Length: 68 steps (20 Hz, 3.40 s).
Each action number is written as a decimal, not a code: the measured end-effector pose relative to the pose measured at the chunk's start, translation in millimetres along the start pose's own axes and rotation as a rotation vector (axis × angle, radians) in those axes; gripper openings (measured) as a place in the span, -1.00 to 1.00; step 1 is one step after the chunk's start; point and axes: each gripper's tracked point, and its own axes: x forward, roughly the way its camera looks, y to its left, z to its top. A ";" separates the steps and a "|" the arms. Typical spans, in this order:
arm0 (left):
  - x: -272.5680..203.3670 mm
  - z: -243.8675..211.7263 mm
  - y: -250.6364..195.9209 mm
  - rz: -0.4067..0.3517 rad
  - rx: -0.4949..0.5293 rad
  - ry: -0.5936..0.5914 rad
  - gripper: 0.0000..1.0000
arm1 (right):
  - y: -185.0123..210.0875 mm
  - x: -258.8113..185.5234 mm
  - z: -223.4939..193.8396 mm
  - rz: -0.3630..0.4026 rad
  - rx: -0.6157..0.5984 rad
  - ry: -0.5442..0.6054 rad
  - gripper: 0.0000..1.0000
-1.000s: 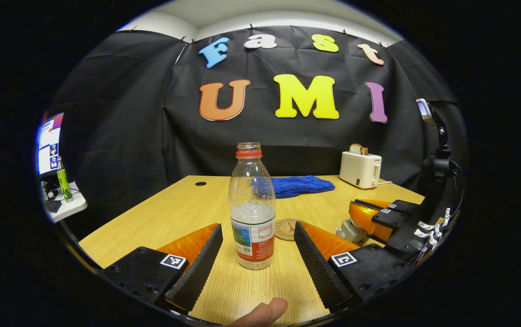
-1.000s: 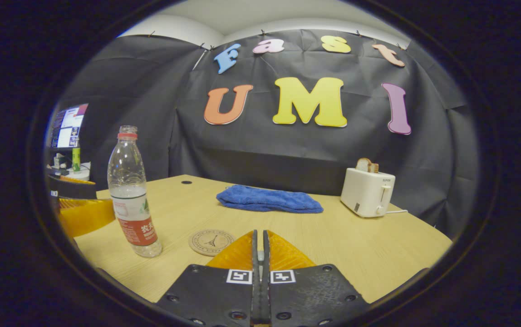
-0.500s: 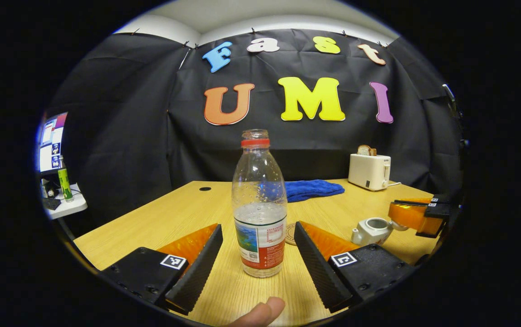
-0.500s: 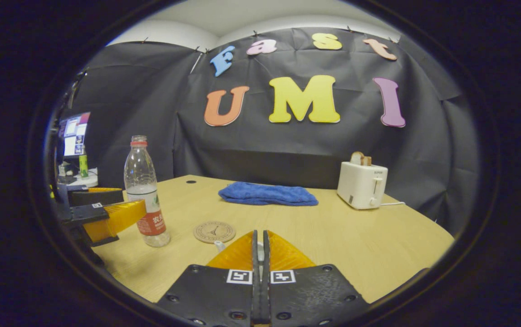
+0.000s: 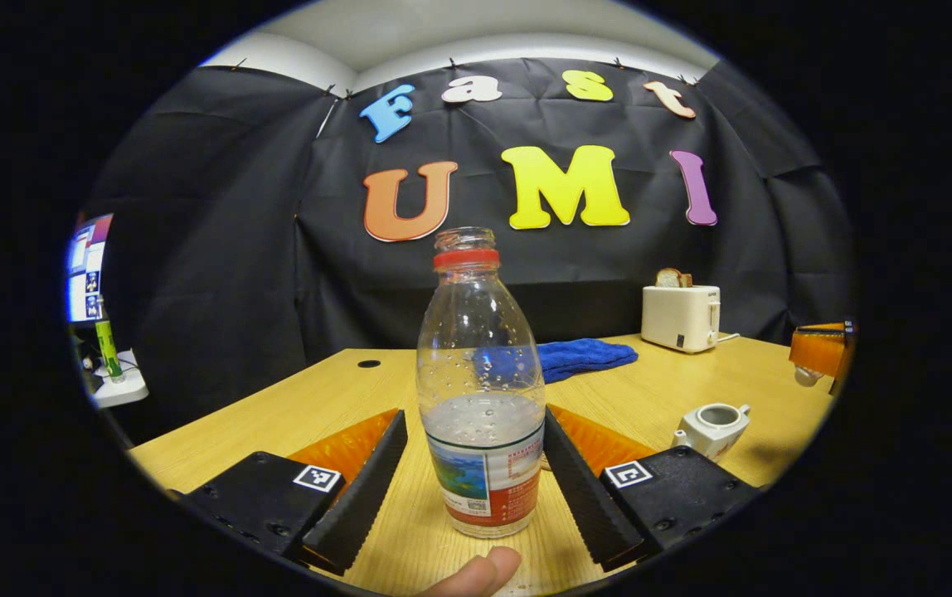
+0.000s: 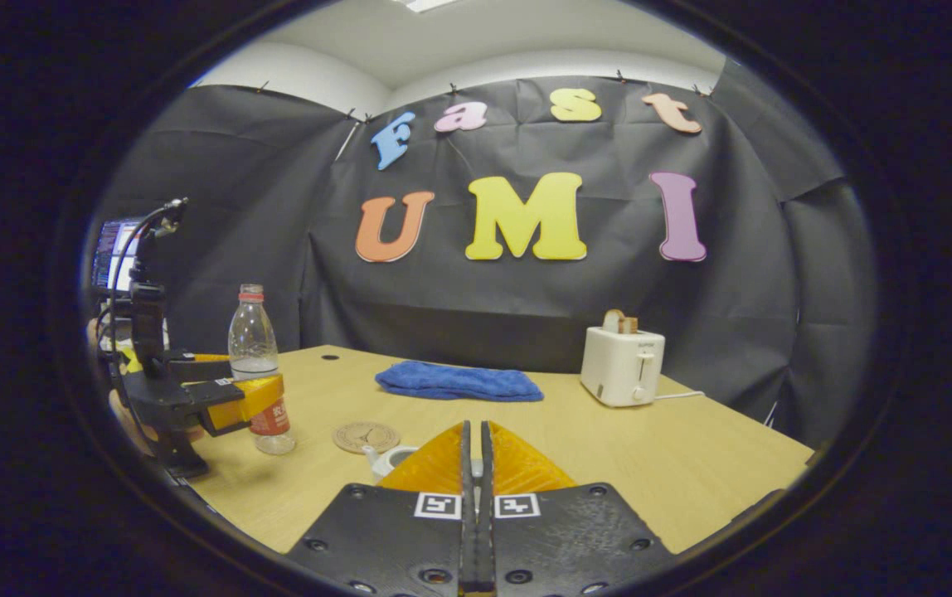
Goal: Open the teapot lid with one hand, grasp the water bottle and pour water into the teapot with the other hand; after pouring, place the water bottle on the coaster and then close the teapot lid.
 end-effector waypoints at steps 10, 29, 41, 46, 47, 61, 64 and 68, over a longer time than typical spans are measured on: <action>-24.8 15.2 -12.3 0.038 0.126 0.063 0.58 | -42.6 -15.4 -4.8 -0.062 0.013 -0.004 -1.00; -11.7 8.1 -35.7 0.034 0.904 0.230 0.56 | -83.2 -8.0 -20.8 -0.105 0.087 0.069 -0.99; -9.4 5.1 -45.8 0.017 1.415 0.244 0.55 | -110.0 -4.2 -34.1 -0.154 0.135 0.112 -0.99; -8.1 6.0 -49.5 0.011 1.601 0.221 0.54 | -117.5 -4.9 -34.0 -0.169 0.148 0.115 -0.99; -10.1 2.1 -50.5 0.011 1.616 0.226 0.55 | -119.4 -5.3 -33.9 -0.171 0.150 0.116 -1.00; -3.7 30.7 -65.0 0.026 1.961 0.300 0.55 | -118.9 -7.6 -29.5 -0.158 0.172 0.117 -1.00; -6.3 38.0 -65.2 0.047 2.016 0.304 0.55 | -119.1 -7.9 -30.5 -0.153 0.187 0.123 -1.00; -7.9 44.7 -74.3 0.045 2.074 0.291 0.63 | -122.3 -7.3 -31.2 -0.155 0.197 0.129 -1.00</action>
